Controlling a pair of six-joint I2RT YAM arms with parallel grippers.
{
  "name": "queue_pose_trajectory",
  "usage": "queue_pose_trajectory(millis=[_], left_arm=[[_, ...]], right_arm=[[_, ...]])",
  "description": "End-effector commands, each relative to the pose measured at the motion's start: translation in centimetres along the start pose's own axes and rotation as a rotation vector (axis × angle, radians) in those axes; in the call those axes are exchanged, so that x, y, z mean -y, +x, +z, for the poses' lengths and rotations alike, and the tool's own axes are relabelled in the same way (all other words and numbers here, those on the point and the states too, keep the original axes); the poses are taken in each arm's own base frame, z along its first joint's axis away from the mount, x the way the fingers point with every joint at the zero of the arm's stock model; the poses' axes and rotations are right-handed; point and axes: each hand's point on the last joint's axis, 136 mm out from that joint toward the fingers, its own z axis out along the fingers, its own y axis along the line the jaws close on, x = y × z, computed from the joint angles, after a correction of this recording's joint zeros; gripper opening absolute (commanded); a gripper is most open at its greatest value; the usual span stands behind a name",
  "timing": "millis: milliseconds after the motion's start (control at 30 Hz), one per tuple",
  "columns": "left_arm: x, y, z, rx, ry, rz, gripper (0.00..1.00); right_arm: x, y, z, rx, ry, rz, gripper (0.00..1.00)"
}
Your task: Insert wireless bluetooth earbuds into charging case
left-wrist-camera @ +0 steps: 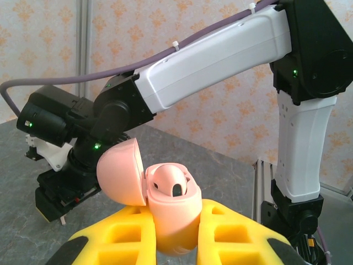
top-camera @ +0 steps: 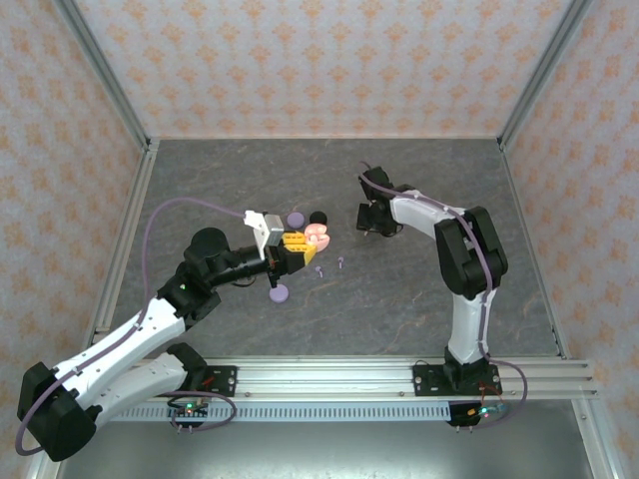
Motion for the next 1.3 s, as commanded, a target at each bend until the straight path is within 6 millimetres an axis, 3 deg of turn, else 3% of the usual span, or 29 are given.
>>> queue_pose_trajectory(millis=[0, 467, 700, 800, 967, 1267], left_arm=[[0.5, -1.4, -0.4, 0.037, -0.002, 0.039, 0.00], [0.5, -1.4, -0.4, 0.035, -0.003, 0.041, 0.00], [0.4, -1.5, -0.4, 0.039, -0.011, 0.043, 0.00], [0.1, -1.6, -0.4, 0.049, -0.025, 0.043, 0.00], [-0.2, -1.8, -0.4, 0.072, -0.043, 0.041, 0.00], [-0.6, -1.6, 0.1, 0.072, -0.040, 0.027, 0.00]], right_arm=[[0.1, -0.6, 0.4, 0.008, 0.019, 0.011, 0.41], [-0.3, 0.7, 1.9, -0.046, -0.012, 0.024, 0.22], [-0.8, 0.0, 0.3, -0.002, -0.048, 0.015, 0.20], [-0.9, -0.8, -1.8, 0.053, -0.071, 0.027, 0.20], [-1.4, -1.7, -7.1, 0.164, -0.151, 0.056, 0.19], [-3.8, -0.2, -18.0, 0.359, -0.341, 0.042, 0.19]])
